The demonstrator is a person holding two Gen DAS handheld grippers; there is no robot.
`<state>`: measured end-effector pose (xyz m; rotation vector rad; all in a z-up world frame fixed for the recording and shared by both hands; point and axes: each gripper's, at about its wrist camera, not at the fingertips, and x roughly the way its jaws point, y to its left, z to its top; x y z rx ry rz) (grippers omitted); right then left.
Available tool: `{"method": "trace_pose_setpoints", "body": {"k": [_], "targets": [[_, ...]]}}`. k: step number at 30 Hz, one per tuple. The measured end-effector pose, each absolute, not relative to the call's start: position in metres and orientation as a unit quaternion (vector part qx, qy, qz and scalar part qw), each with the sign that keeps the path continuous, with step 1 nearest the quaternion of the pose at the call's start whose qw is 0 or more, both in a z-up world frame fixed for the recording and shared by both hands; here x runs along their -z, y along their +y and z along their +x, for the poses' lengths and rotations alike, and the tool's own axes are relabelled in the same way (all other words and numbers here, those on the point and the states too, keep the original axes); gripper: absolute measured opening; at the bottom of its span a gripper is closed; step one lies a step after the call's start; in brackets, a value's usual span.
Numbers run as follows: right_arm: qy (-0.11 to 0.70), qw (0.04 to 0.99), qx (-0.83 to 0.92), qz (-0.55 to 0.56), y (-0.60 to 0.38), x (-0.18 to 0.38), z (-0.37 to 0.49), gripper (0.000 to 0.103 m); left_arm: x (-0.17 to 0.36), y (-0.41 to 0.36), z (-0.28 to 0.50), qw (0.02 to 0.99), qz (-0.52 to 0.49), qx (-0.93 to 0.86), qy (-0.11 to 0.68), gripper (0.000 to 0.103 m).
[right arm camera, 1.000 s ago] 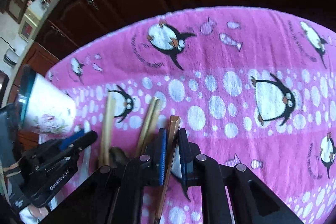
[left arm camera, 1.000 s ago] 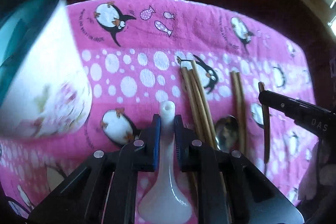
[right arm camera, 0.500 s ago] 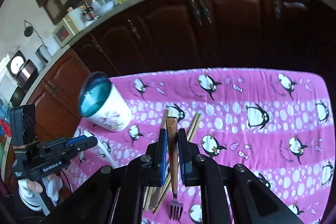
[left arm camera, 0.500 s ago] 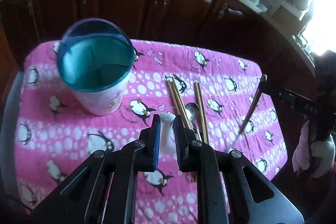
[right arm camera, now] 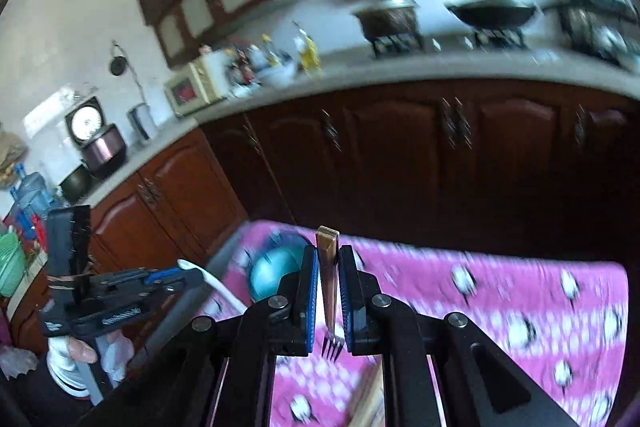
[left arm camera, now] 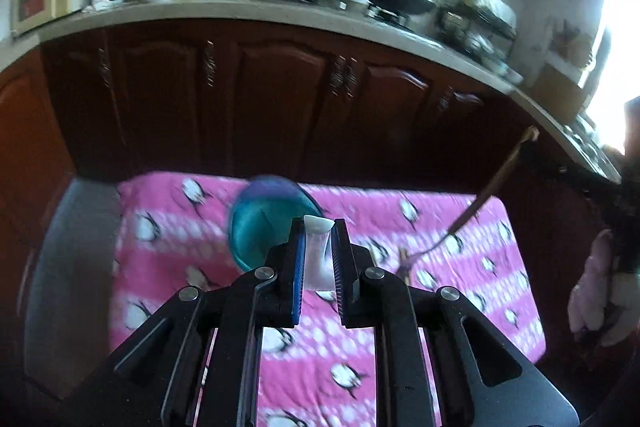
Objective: Organize utensils
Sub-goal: 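Carry the spoon with the left tool while the right tool carries the fork into the teal-rimmed cup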
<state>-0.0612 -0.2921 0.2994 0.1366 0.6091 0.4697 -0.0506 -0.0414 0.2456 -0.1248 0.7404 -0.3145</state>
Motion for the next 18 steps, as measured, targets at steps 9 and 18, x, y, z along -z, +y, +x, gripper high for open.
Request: {"method": "trace_pose_setpoints", "body": {"k": [9, 18], "targets": [[0.268, 0.933, -0.238, 0.038, -0.223, -0.322, -0.004, 0.009, -0.231, -0.02, 0.012, 0.919, -0.05, 0.114, 0.373, 0.012], [0.291, 0.929, -0.228, 0.01, -0.188, -0.278, 0.049, 0.009, -0.209, -0.033, 0.035, 0.897, 0.033, 0.183, 0.401, 0.012]]}}
